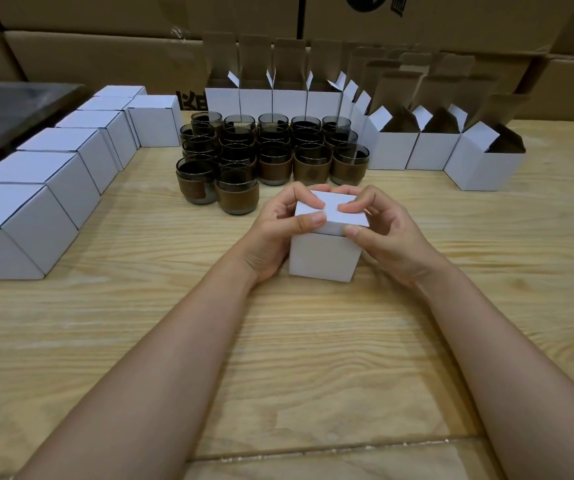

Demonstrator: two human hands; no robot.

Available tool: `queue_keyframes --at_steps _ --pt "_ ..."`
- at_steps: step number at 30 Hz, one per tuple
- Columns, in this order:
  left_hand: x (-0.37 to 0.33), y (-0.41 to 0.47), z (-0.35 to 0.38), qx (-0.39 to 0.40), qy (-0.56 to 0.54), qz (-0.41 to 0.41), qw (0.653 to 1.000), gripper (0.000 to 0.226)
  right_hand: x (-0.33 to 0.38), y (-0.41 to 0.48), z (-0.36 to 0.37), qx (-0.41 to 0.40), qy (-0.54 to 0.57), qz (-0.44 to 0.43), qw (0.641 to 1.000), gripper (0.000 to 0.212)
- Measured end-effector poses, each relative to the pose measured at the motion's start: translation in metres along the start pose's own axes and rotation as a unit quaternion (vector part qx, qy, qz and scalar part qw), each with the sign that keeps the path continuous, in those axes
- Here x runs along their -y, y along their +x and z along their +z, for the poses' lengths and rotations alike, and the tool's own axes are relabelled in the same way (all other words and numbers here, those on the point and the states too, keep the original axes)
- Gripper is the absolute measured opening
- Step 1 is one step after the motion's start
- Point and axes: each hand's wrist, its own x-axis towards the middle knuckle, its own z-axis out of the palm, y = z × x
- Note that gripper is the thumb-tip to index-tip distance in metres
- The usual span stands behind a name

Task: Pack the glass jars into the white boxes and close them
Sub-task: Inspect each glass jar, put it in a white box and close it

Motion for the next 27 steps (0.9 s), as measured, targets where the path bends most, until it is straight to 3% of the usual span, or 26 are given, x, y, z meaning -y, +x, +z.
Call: queue_keyframes --at_steps 2,6,11,14,18,21,23,27 --pt "-0.001 0.000 -0.003 0.008 0.031 -0.014 0.999 0.050 0.000 -0.001 -0.001 -0.007 0.006 0.035 0.999 0.020" --pt "-0.003 -0.001 -0.001 -0.007 0.051 -0.026 0.998 0.013 0.002 -0.001 -0.002 -0.008 -0.015 0.050 0.999 0.004" --pt "-0.008 -0.002 0.001 -0.019 0.102 -0.020 0.994 0.013 -0.002 -0.004 -0.003 0.007 0.063 0.066 0.996 0.016" --pt "-0.017 -0.004 -0.001 -0.024 0.226 0.023 0.974 0.004 -0.002 -0.004 -0.007 0.020 0.092 0.082 0.992 0.024" --pt "-0.027 -0.006 0.003 -0.020 0.462 0.140 0.876 0.007 -0.004 -0.002 -0.009 0.019 0.101 0.083 0.991 0.046" --pt "-0.023 -0.019 0.012 0.004 0.614 0.217 0.759 0.033 -0.005 -0.002 -0.008 0.014 0.086 0.098 0.991 0.058" --pt "-0.024 -0.029 0.008 -0.009 0.671 0.263 0.693 0.044 -0.005 -0.002 -0.006 -0.005 0.080 0.111 0.991 0.057" --pt "-0.037 -0.048 -0.014 -0.062 0.720 0.304 0.621 0.055 -0.005 -0.003 -0.006 -0.034 0.072 0.130 0.988 0.054"
